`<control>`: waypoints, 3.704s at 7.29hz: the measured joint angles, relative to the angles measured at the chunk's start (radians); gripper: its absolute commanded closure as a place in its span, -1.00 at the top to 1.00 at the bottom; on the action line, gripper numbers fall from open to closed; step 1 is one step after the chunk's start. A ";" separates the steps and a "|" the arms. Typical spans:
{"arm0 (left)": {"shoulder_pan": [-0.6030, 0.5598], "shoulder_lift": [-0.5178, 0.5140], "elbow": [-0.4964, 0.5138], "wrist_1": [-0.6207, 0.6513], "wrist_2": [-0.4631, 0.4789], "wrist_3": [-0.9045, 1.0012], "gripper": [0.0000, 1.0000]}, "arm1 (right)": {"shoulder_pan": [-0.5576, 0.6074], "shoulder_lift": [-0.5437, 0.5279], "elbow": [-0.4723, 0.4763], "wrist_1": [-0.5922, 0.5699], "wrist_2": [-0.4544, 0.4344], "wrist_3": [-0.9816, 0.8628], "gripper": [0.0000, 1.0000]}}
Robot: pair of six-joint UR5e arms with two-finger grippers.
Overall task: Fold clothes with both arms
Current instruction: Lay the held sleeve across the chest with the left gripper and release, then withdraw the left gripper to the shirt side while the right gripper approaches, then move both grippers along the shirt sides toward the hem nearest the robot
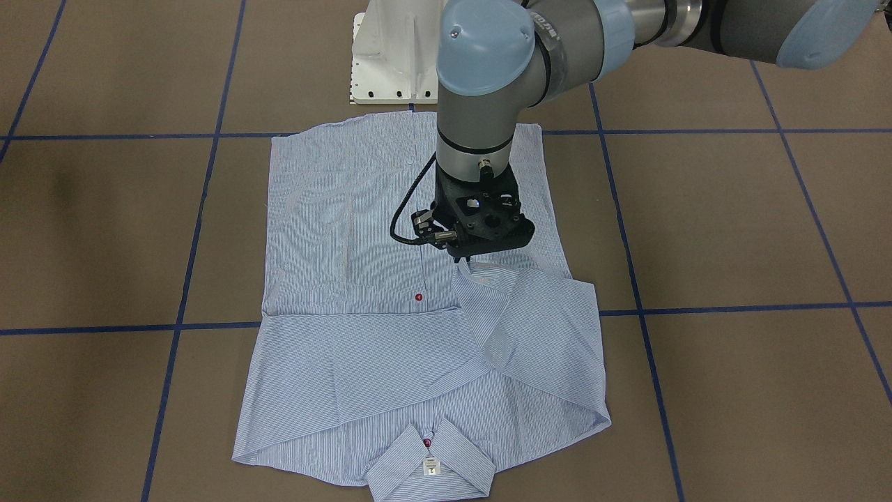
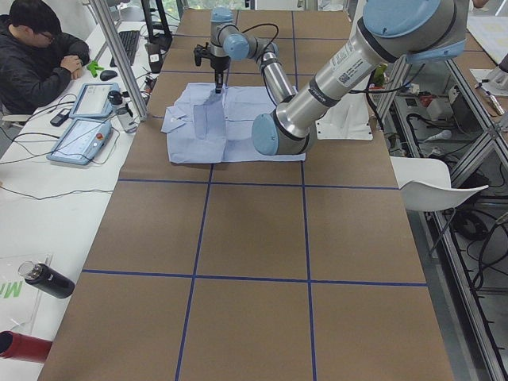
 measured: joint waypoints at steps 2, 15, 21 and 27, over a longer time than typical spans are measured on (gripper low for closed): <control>0.003 -0.047 0.085 -0.075 0.000 -0.071 -1.00 | 0.000 0.000 -0.002 0.000 0.000 -0.001 1.00; 0.131 -0.055 0.206 -0.441 0.000 -0.214 1.00 | -0.015 0.005 -0.001 0.028 0.022 0.069 1.00; 0.137 0.509 -0.531 -0.295 -0.010 -0.029 1.00 | -0.524 -0.151 0.133 0.664 -0.184 1.054 1.00; 0.435 0.913 -0.652 -0.486 0.230 -0.200 1.00 | -0.946 -0.231 0.263 0.698 -0.554 1.418 1.00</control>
